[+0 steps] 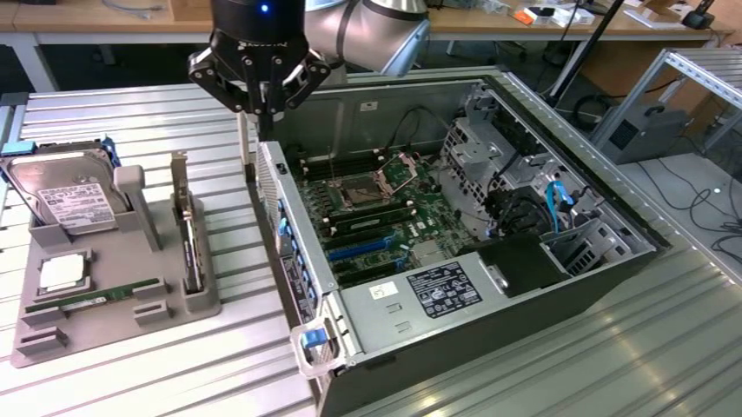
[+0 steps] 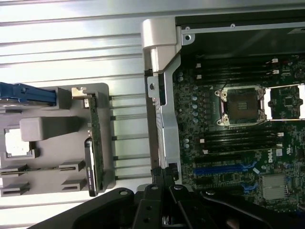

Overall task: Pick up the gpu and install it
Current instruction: 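Reach for the gpu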

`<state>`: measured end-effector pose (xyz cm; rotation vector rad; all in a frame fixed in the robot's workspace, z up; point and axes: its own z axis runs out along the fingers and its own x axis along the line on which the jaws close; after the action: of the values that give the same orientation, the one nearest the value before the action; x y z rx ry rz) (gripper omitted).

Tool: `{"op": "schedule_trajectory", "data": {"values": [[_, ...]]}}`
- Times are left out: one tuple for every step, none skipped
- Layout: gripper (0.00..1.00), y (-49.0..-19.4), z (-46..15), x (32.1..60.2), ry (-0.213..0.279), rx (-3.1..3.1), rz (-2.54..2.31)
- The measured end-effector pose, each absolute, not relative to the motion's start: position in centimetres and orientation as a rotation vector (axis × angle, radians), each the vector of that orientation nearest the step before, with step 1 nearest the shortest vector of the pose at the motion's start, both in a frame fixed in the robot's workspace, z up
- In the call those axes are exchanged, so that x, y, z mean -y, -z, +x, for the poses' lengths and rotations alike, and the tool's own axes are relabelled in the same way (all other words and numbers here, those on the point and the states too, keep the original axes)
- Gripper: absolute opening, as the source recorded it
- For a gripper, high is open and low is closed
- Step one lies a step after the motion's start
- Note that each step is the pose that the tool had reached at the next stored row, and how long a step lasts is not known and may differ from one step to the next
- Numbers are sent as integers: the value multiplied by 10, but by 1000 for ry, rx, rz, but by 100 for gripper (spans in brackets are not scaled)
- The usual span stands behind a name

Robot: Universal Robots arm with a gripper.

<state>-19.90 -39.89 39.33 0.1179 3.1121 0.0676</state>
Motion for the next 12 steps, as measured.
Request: {"op": "schedule_trajectory", "data": {"values": [[11,-393,-199,399,-68,-3112,118],[11,-393,-200,399,-68,-3112,118],[11,-393,-201,399,-68,-3112,118],[11,-393,-201,399,-68,-3112,118],[11,-393,-201,399,-68,-3112,118],[11,-393,-202,399,-68,-3112,118],[11,-393,-202,399,-68,-3112,118],[11,-393,-202,399,-68,-3112,118],[11,-393,-203,399,-68,-3112,118],[11,-393,-203,399,-68,-3112,118],[11,-393,-204,399,-68,-3112,118],[11,-393,-204,399,-68,-3112,118]]}}
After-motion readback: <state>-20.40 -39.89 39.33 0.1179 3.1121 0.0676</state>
